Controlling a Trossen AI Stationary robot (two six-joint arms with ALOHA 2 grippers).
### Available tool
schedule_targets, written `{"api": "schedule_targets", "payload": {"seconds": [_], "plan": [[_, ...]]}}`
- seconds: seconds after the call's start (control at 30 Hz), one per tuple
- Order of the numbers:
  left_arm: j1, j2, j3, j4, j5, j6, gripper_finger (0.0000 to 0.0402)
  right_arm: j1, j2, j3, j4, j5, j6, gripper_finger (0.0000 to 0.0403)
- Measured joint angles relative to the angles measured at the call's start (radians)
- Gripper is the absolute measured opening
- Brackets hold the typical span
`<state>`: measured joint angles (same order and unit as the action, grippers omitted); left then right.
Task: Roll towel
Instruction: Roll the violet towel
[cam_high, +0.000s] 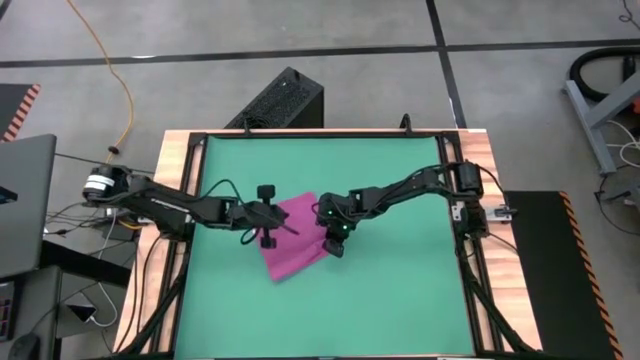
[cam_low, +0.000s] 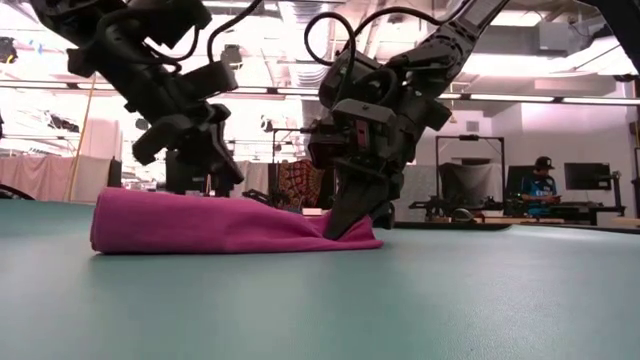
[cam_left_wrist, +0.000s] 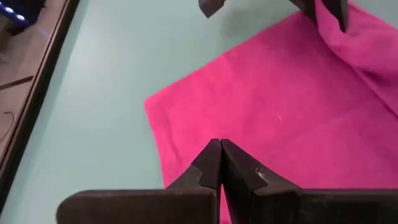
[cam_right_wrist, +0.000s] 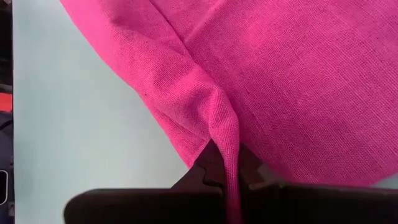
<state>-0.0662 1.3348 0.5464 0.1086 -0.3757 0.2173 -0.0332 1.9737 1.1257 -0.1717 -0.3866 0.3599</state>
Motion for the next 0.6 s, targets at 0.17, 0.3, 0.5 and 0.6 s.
{"api": "schedule_targets", "payload": {"seconds": [0.17,0.3,0.5,0.6], "plan": [[0.001,0.091,-0.004,0.062,0.021,0.031,0.0000,0.013,-0.063,-0.005,-0.023,0.006,-0.001,0.0013],[0.003,0.211,-0.004,0.199,0.053,0.067,0.0000,0.030,-0.094,-0.005,-0.029,0.004,0.000,0.0013],[0.023,0.342,0.005,0.270,0.085,0.062,0.0000,0.067,-0.095,-0.005,-0.061,-0.003,0.001,0.0013],[0.036,0.370,0.004,0.267,0.103,0.035,0.0000,0.080,-0.095,-0.004,-0.076,-0.010,0.020,0.0013]]}}
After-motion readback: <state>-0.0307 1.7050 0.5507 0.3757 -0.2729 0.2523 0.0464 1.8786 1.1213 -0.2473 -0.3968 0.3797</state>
